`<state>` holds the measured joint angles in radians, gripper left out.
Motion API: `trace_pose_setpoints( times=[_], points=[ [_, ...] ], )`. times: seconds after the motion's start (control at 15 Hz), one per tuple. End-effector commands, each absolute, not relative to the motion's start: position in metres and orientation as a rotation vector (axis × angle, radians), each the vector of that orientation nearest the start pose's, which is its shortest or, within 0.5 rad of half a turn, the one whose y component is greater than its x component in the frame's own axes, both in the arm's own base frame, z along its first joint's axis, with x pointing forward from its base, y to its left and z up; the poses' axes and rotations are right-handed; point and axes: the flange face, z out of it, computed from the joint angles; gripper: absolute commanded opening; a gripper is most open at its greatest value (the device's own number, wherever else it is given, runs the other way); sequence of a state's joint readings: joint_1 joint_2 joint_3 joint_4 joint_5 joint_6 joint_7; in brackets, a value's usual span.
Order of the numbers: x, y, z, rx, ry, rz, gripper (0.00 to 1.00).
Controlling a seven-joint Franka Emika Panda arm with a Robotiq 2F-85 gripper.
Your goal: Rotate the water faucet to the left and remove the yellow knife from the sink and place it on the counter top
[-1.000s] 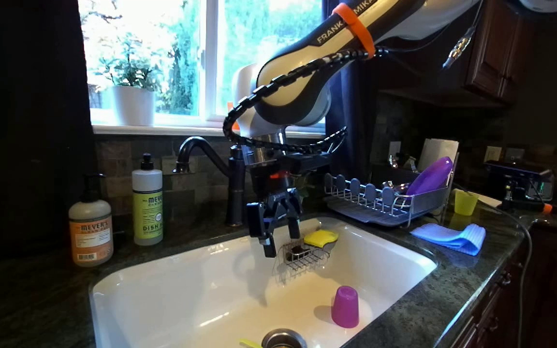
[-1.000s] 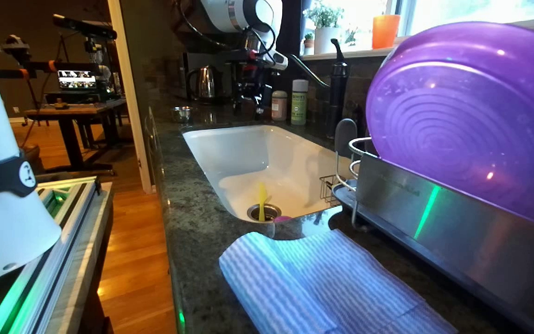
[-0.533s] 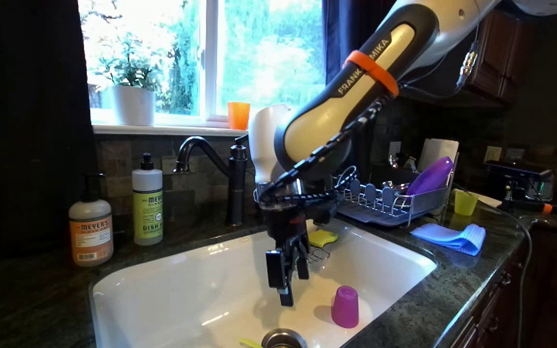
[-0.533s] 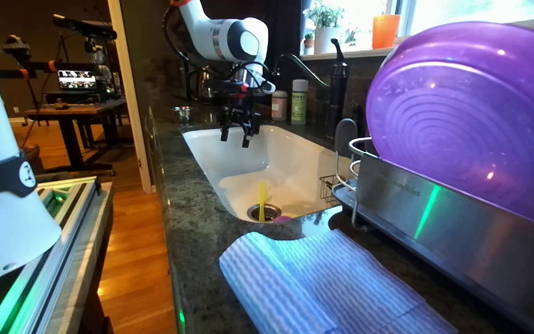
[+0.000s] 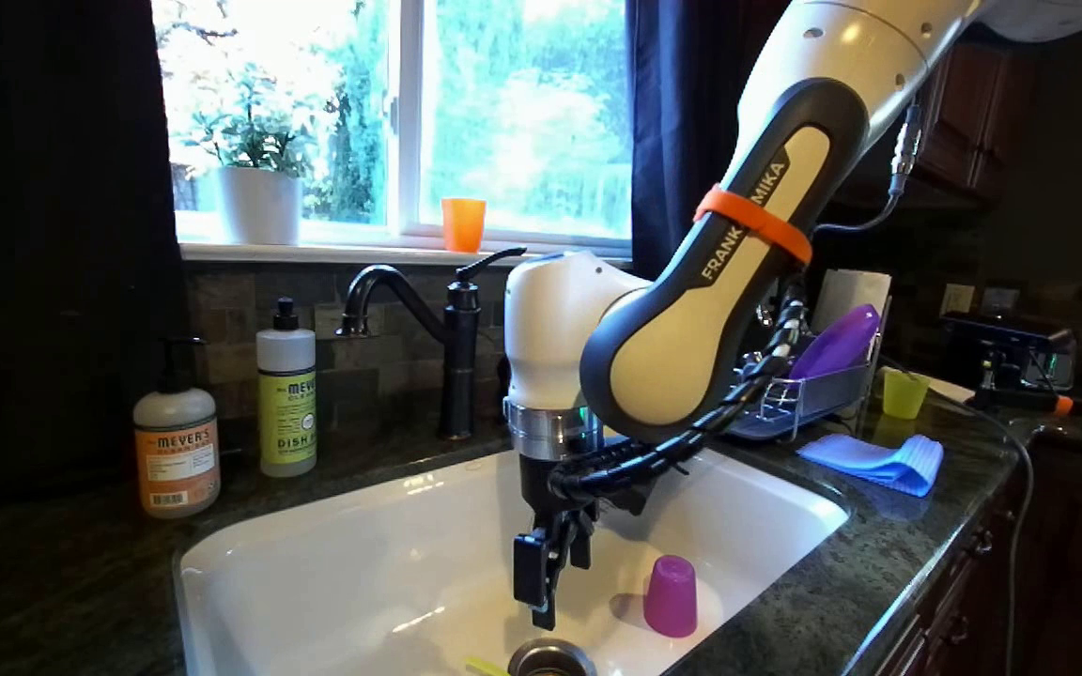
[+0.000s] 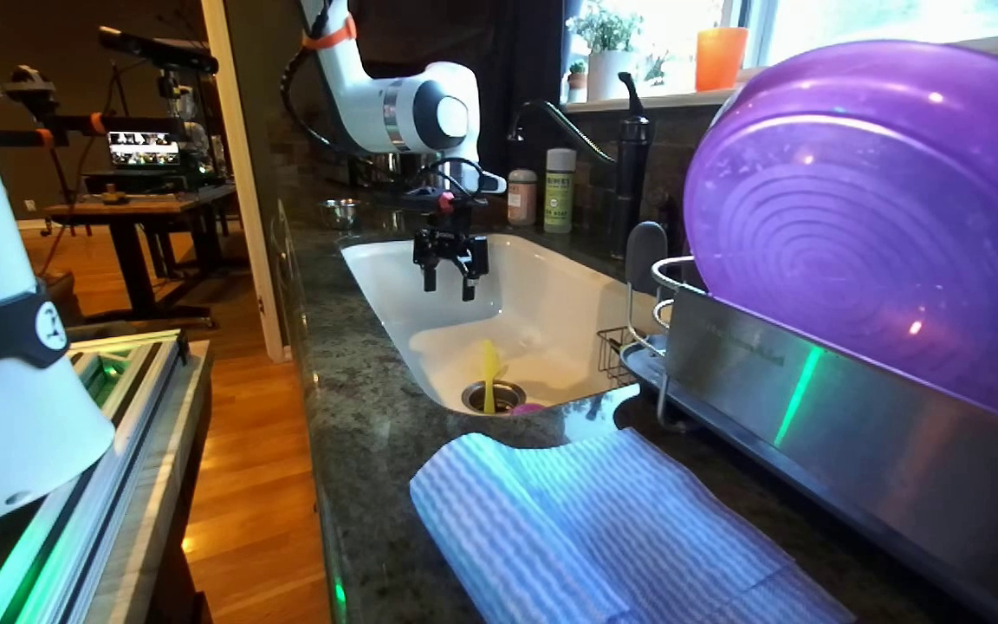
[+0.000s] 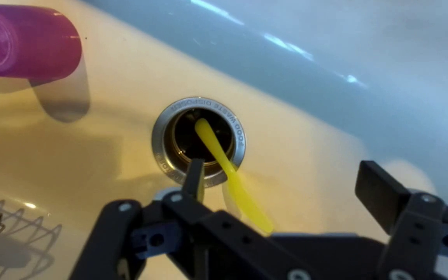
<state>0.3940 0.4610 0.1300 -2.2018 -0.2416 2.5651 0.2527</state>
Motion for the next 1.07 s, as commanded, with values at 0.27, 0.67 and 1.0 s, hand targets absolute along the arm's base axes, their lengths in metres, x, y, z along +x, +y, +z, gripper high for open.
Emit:
trace_pose_setpoints(
  times=[0.27,0.67,1.0],
  points=[
    [0.474,0.285,0.144,-3.227,-0.761,0.091,1.00],
    [0.501,0.295,0.120,-3.192,-0.983,-0.132,1.00],
    [0.502,0.310,0.097,-3.167,-1.051,-0.124,1.00]
  ],
)
